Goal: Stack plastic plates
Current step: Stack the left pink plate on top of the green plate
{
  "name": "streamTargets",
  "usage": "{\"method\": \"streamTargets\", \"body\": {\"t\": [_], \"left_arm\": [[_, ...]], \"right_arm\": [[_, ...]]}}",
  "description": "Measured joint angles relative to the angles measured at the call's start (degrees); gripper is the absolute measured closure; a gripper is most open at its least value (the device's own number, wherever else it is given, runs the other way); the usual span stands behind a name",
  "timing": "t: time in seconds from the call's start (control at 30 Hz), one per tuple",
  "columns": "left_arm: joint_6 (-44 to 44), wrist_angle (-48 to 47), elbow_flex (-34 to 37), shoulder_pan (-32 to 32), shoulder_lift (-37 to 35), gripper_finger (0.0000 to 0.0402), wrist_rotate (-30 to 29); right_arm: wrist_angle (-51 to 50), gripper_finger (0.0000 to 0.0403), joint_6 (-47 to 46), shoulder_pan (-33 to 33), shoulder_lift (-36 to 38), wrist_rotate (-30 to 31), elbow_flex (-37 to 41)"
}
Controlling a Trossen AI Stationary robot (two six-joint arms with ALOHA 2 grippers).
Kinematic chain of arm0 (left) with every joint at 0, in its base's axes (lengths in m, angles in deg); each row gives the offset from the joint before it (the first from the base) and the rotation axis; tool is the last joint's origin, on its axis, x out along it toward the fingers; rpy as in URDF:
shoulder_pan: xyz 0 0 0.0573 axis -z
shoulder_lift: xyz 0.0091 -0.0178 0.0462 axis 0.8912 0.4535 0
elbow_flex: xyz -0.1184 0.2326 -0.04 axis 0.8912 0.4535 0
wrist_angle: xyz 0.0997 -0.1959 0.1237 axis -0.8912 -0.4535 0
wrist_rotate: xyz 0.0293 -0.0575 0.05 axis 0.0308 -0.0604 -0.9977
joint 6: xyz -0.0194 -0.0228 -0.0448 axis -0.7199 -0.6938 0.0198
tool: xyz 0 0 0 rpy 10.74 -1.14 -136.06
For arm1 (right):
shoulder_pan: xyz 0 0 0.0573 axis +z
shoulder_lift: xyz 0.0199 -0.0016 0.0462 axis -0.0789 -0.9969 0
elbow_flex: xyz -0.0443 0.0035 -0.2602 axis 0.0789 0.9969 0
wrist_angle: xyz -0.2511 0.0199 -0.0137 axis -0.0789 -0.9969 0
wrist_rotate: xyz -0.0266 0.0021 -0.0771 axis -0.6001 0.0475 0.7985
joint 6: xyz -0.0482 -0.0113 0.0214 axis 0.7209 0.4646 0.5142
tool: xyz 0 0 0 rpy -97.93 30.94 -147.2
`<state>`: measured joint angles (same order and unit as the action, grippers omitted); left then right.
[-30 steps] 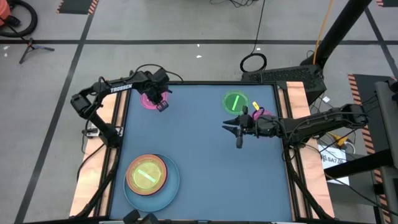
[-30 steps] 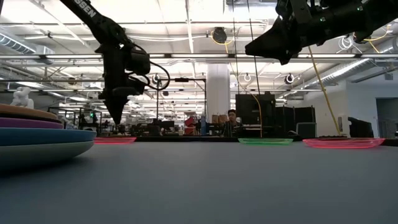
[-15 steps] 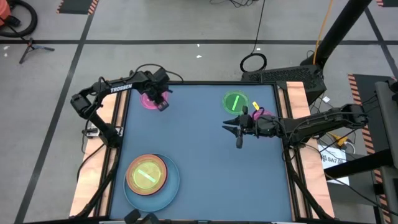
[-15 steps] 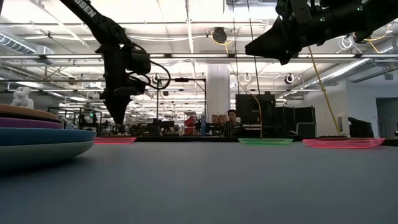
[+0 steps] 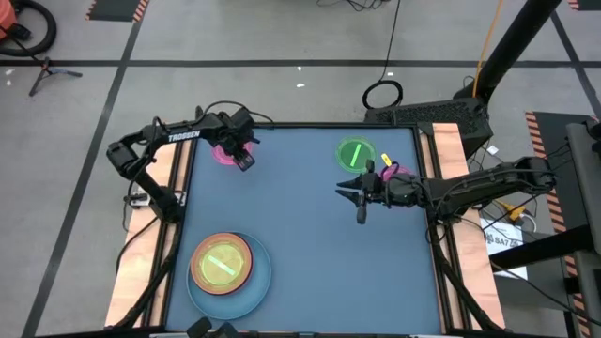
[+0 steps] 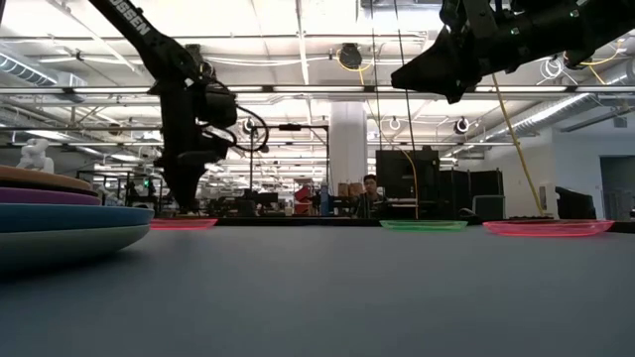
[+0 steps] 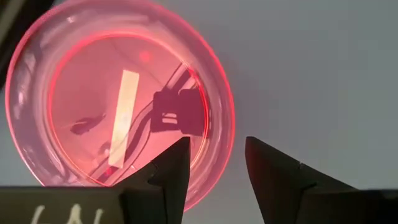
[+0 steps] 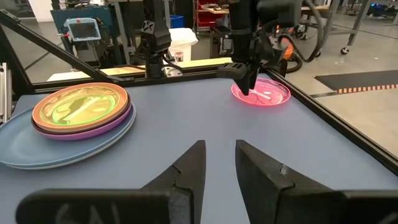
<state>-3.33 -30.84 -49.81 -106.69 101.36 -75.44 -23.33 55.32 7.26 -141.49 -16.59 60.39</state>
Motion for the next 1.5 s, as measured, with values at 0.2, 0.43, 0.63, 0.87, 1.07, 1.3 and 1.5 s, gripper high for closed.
{"method": "streamTargets", "body": {"t": [0.2, 0.43, 0.63, 0.87, 1.07, 1.3, 1.5], "left_arm": [[0.1, 2.7, 2.6, 0.0, 0.0, 0.024, -0.6], [0.3, 2.9, 3.0, 0.0, 0.0, 0.024, -0.6], [1.1, 2.8, 3.0, 0.0, 0.0, 0.024, 1.6], [2.0, 3.1, 3.0, 1.9, 0.0, 0.024, 2.5], [1.1, 3.9, 3.0, 2.5, 0.0, 0.024, 1.5], [1.1, 4.6, 3.0, 2.4, 0.0, 0.024, -0.4], [0.7, 6.3, 3.0, 2.5, 2.8, 0.0241, -0.6]], "right_arm": [[0.0, 0.0321, 0.0, 0.0, 0.0, 0.0, 0.0], [0.0, 0.0321, 0.0, 0.0, 0.0, 0.0, 0.0], [-0.5, 0.0321, 0.0, 0.0, 0.0, 0.0, 0.0], [-0.5, 0.0321, 0.0, 0.0, 0.0, 0.0, 0.0], [-0.5, 0.0321, -0.1, 0.0, 0.0, 0.0, 0.0], [-0.6, 0.0321, -1.0, 0.0, 0.0, 0.0, 0.0], [-0.6, 0.0321, -1.0, 0.0, 0.0, 0.0, 0.0]]}}
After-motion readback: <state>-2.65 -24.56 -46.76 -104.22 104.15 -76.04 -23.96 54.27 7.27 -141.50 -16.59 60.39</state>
